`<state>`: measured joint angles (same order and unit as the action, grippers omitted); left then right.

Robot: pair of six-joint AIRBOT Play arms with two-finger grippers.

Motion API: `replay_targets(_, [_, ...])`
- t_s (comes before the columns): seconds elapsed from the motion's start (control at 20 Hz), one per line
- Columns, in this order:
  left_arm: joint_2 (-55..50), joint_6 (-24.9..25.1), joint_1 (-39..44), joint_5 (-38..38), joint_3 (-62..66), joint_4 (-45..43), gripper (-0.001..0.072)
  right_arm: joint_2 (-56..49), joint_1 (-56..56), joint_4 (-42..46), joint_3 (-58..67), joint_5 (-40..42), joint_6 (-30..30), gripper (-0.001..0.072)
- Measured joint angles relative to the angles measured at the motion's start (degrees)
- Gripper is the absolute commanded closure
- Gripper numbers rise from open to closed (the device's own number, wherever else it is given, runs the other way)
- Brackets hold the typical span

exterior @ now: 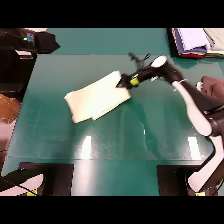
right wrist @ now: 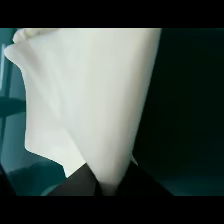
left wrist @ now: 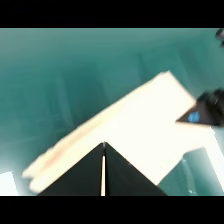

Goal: Fold the shirts.

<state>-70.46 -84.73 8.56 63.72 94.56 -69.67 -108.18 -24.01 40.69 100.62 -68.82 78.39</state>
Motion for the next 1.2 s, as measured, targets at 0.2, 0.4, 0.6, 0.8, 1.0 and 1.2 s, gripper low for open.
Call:
replay_targets(0.2, [0.0, 0.6, 4.0, -0.3, 0.0, -0.2, 0.0683, 9.0, 12.6, 7.3, -1.0, -0.8, 3.5, 0.0689])
replay_targets(0.4, [0.0, 0.7, 5.9, -1.2, 0.0, 0.2, 0.0683, 17.0, 27.8, 12.3, -3.9, -1.4, 6.1, 0.0689])
replay_targets(0.6, [0.0, 0.7, 6.4, -1.6, 0.0, 0.8, 0.0683, 22.0, 42.4, 13.9, -5.6, -0.2, 6.8, 0.0689])
replay_targets(0.8, [0.0, 0.7, 6.6, -1.6, 0.0, 1.2, 0.0683, 23.9, 52.1, 13.0, -6.0, 4.8, 7.0, 0.0689])
replay_targets(1.0, [-0.1, 0.6, 6.6, -1.7, 0.0, 1.3, 0.0683, 24.4, 55.4, 11.8, -4.5, 10.4, 7.0, 0.069])
replay_targets(1.2, [-0.1, 0.6, 6.6, -1.7, 0.0, 1.3, 0.0683, 24.6, 56.0, 11.6, 2.4, 12.0, 5.9, 0.0689])
